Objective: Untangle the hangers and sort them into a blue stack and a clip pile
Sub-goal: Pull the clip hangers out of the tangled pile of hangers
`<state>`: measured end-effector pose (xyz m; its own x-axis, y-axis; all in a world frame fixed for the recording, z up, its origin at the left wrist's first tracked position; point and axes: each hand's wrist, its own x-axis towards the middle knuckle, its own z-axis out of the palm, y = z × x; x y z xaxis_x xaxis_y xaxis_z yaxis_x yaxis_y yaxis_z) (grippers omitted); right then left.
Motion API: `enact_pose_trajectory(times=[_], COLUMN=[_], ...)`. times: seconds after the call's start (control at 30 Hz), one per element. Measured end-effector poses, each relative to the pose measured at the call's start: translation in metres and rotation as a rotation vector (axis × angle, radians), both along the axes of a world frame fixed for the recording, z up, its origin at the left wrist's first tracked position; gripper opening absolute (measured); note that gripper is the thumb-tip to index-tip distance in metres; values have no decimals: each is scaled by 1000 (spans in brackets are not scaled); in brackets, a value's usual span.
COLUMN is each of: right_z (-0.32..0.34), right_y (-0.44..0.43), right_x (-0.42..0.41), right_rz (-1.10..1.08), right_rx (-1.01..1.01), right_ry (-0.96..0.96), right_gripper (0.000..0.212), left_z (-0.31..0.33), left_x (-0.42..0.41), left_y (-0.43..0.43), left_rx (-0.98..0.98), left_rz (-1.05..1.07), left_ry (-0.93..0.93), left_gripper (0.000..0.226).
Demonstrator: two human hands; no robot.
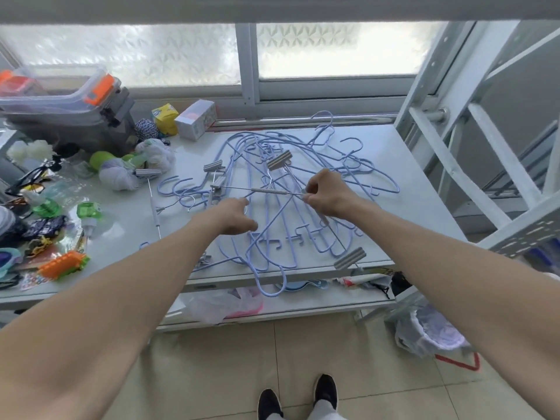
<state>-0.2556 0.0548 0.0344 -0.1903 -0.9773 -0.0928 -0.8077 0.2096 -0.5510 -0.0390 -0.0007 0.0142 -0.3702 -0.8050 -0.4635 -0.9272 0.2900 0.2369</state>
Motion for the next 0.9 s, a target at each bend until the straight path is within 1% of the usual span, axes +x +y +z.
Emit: enact_pose_trajectory(times=[0.2,0.33,0.57,0.73,0.83,0.9], right_z=[4,3,-7,-16,-21,-26], right_y=[26,46,71,76,73,69], right_x=[-69,-114,-175,-212,-227,-233], right_rz=[-157,-217,-293,-299,-305,-310], right_rx=[16,61,121,154,165,184], right_ry=[88,154,154,168,179,175], right_gripper=[14,15,20,8,6,12], left_z=[3,7,5,9,10,11], left_x=[-52,-90,-163,-199,-217,-226], left_y=[6,13,29,33,32,33], left_rx=[-19,-17,-68,-192,-245,-245], left_rz=[-149,-199,-222,-175,-163,-160], left_ry=[-51,-50,-48,-66,-73,-77], left_gripper=[75,76,62,46,46,50])
